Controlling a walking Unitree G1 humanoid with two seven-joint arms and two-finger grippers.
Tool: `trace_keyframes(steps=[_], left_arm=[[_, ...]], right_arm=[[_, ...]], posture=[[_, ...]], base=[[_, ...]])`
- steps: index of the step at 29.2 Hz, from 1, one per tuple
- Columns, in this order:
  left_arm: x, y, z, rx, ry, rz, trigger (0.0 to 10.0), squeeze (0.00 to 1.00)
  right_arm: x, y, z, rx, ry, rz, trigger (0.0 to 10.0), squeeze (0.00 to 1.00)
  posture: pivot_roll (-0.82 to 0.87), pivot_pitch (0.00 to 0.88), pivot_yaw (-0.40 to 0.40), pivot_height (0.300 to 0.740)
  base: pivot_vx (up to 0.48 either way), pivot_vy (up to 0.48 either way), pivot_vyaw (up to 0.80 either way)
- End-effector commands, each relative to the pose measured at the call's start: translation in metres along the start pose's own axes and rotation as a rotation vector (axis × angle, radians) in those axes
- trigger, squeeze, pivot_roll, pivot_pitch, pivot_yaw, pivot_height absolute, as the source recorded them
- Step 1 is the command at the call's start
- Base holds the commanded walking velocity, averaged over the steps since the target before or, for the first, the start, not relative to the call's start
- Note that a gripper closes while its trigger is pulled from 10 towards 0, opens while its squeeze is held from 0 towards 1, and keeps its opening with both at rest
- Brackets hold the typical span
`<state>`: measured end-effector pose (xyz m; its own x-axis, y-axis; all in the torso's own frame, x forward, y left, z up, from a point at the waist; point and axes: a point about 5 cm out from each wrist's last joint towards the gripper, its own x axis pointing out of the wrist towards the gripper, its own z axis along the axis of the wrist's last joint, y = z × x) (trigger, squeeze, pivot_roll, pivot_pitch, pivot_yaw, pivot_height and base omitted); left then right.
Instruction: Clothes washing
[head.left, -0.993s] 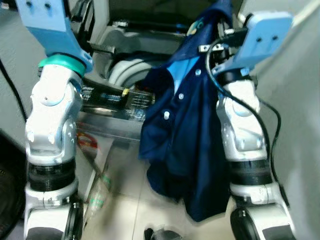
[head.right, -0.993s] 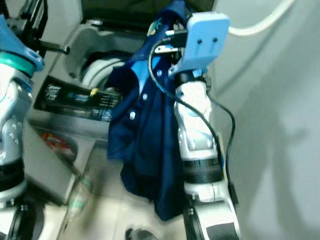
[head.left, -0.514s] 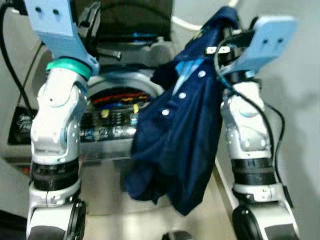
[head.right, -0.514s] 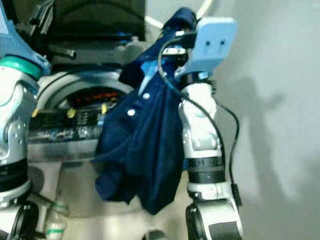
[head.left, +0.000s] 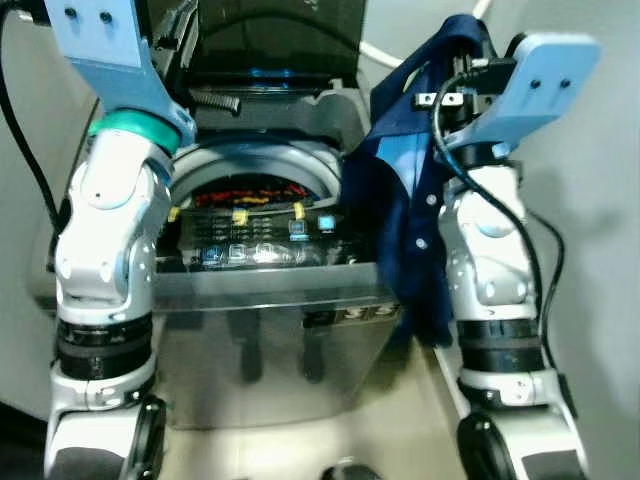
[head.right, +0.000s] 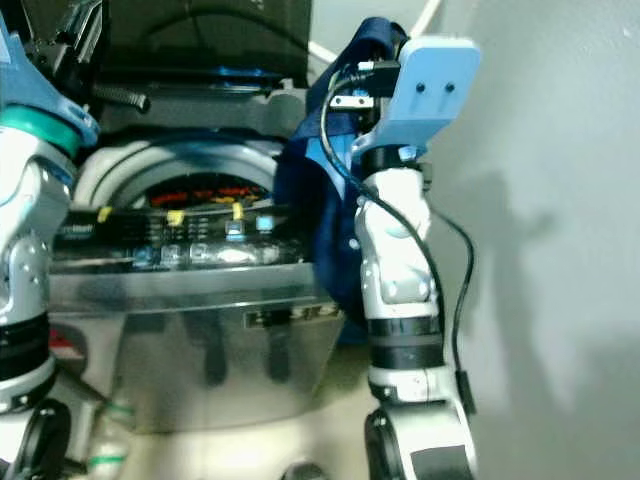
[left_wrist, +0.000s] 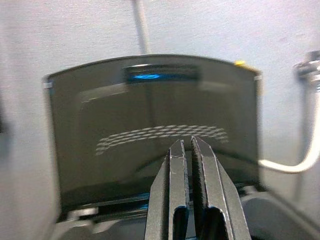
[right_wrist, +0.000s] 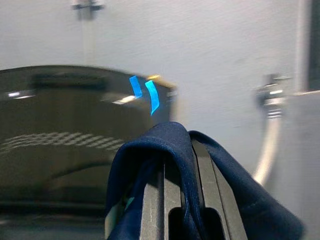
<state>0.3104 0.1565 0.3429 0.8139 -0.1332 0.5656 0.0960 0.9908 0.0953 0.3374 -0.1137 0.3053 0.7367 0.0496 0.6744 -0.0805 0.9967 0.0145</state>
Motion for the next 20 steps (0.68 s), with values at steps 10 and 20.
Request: trace_keyframes(steps=[10, 20], left_arm=[[-0.001, -0.0031, -0.0031, 0.018, 0.006, -0.01, 10.0, 0.0], [-0.0001, -0.004, -0.0059, 0.019, 0.011, -0.02, 10.0, 0.0]], right_arm=[[0.0003, -0.0008, 0.0009, -0.003, -0.012, -0.003, 10.0, 0.0], [0.0, -0.0005, 0.0011, -0.008, -0.017, -0.001, 10.0, 0.0]], posture=[[0.07, 0.0, 0.01, 0.74], [0.07, 0.0, 0.015, 0.74]], base=[[0.0, 0.0, 0.0], [0.0, 0.0, 0.0]])
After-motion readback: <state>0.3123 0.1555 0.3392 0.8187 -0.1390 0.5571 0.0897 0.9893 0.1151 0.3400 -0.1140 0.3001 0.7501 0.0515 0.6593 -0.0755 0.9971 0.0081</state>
